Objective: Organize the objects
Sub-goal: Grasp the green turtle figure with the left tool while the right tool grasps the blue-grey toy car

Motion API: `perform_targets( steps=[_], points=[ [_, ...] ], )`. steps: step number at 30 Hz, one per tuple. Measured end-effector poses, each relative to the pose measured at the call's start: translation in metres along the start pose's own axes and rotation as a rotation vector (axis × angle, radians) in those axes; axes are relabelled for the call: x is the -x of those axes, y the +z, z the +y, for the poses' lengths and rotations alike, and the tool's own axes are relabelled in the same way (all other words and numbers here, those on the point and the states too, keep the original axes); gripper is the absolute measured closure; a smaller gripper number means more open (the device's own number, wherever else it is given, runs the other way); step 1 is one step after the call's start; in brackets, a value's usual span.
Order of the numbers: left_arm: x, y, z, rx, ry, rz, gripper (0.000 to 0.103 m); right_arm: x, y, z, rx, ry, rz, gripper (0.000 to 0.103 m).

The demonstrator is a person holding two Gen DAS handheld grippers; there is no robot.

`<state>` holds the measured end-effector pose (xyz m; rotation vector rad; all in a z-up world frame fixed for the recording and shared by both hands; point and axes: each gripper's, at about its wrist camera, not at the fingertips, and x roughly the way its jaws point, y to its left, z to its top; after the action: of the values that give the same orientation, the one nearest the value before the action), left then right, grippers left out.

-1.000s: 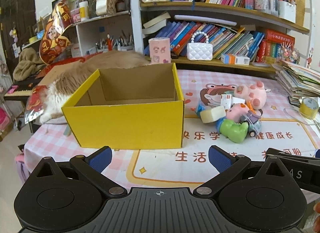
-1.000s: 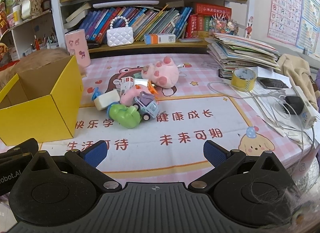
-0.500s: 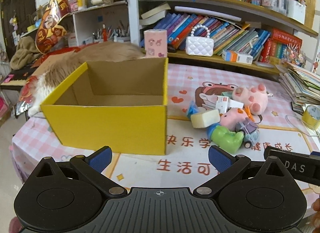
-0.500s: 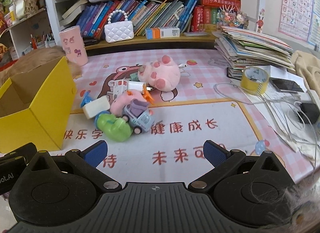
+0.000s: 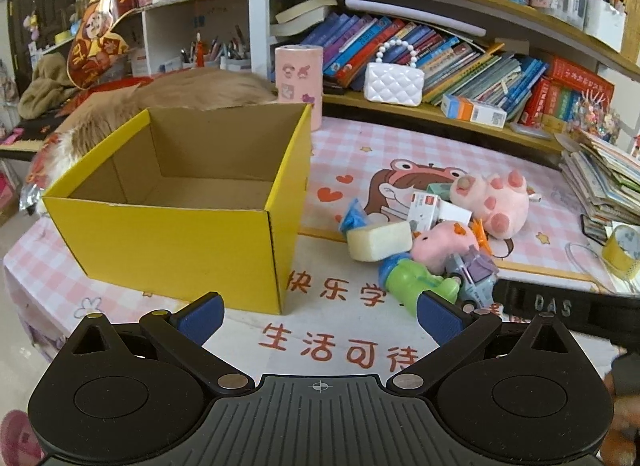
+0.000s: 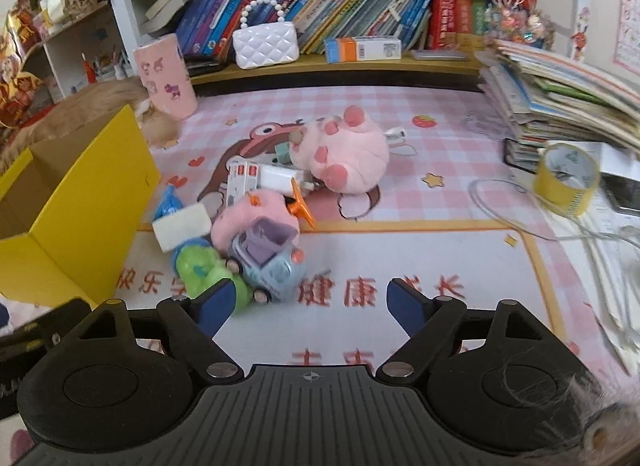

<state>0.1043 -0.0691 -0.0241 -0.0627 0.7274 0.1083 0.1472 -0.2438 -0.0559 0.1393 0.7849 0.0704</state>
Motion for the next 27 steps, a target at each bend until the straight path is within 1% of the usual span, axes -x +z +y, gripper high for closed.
perform_targets(
  steps=[5, 7, 10, 12, 13, 16, 17, 18, 20, 21, 23, 27],
  points=[
    [-0.003, 0.000, -0.006, 0.014, 0.023, 0.018, 0.000, -0.024, 0.015, -0.004, 0.011, 0.087, 0.009, 0.021],
    [-0.004, 0.000, -0.007, 0.022, 0.028, 0.024, 0.000, -0.036, 0.020, -0.004, 0.007, 0.118, 0.022, 0.023],
    [-0.004, 0.000, -0.009, 0.032, 0.040, 0.036, 0.000, -0.051, 0.025, -0.006, -0.010, 0.149, 0.057, 0.031],
    [-0.005, 0.001, -0.012, 0.031, 0.050, 0.040, 0.000, -0.060, 0.027, -0.009, -0.036, 0.183, 0.083, 0.043],
    [-0.007, 0.002, -0.014, 0.031, 0.050, 0.042, 0.000, -0.063, 0.028, -0.011, -0.050, 0.207, 0.097, 0.047],
    [-0.014, 0.005, -0.022, 0.026, 0.028, 0.059, 0.000, -0.062, 0.032, -0.016, -0.053, 0.241, 0.103, 0.055],
    [-0.018, 0.007, -0.025, 0.023, 0.013, 0.068, 0.001, -0.058, 0.033, -0.019, -0.055, 0.251, 0.089, 0.059],
    [-0.022, 0.008, -0.029, 0.022, -0.006, 0.078, 0.001, -0.052, 0.035, -0.022, -0.058, 0.249, 0.070, 0.066],
    [-0.031, 0.010, -0.036, 0.027, -0.039, 0.097, 0.003, -0.044, 0.039, -0.030, -0.065, 0.238, 0.052, 0.066],
    [-0.036, 0.010, -0.039, 0.030, -0.057, 0.107, 0.006, -0.039, 0.040, -0.036, -0.073, 0.224, 0.035, 0.066],
    [-0.047, 0.012, -0.047, 0.044, -0.088, 0.126, 0.007, -0.031, 0.042, -0.046, -0.063, 0.195, 0.008, 0.066],
    [-0.070, 0.013, -0.059, 0.057, -0.106, 0.150, 0.007, -0.020, 0.046, -0.065, -0.067, 0.149, -0.031, 0.066]
  ],
)
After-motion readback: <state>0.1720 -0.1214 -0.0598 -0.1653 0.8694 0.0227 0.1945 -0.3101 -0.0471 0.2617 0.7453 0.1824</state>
